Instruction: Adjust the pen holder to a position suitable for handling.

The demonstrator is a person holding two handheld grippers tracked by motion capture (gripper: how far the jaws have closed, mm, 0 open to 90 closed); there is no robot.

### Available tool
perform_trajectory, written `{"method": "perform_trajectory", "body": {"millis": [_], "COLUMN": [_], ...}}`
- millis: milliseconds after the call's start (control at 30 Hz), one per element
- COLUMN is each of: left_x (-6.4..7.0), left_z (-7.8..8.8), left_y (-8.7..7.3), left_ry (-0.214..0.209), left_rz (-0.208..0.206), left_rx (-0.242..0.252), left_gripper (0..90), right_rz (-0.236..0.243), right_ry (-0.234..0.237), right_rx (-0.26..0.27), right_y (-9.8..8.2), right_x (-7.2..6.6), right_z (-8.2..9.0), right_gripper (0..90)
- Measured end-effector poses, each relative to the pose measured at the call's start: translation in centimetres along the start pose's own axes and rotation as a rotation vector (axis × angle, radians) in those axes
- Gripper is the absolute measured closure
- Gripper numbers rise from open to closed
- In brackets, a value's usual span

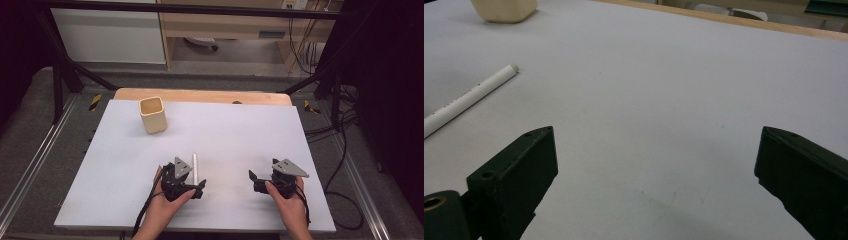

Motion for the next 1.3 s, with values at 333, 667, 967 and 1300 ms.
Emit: {"method": "perform_trajectory", "body": {"millis": [333, 667, 967, 1300], "left_x": [-0.4, -0.6, -0.4, -1.0], "left_z": [-1.7, -3.4, -4.0, -4.6], "left_y": [-0.3, -0.3, -0.1, 0.3], "left_ry": [0.025, 0.025, 0.027, 0.059], "left_rz": [0.019, 0.038, 0.023, 0.057], "left_rx": [-0.051, -0.097, -0.125, -0.106], "left_gripper": [10.4, 21.7, 24.7, 24.7], "right_rz": [0.007, -0.001, 0.009, 0.017], "right_ry": [0.011, 0.022, 0.036, 0.040], "right_rx": [-0.018, -0.030, -0.036, -0.036], "right_y": [-0.1, -0.2, -0.2, -0.2], "right_x": [-0.4, -0.5, -0.8, -0.8], "right_z": [-0.3, -0.3, -0.3, -0.3], "right_gripper": [3.6, 3.6, 3.8, 3.9]}}
Point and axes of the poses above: each handheld gripper's, and its own axes: z roughly backward along the jaws, y roughly out of its top, x roughly to its right, the point moved 6 cm from there along -z, roughly forward along the jaws, and after that the axes turned 3 degrees about y, right-handed, at the moved point
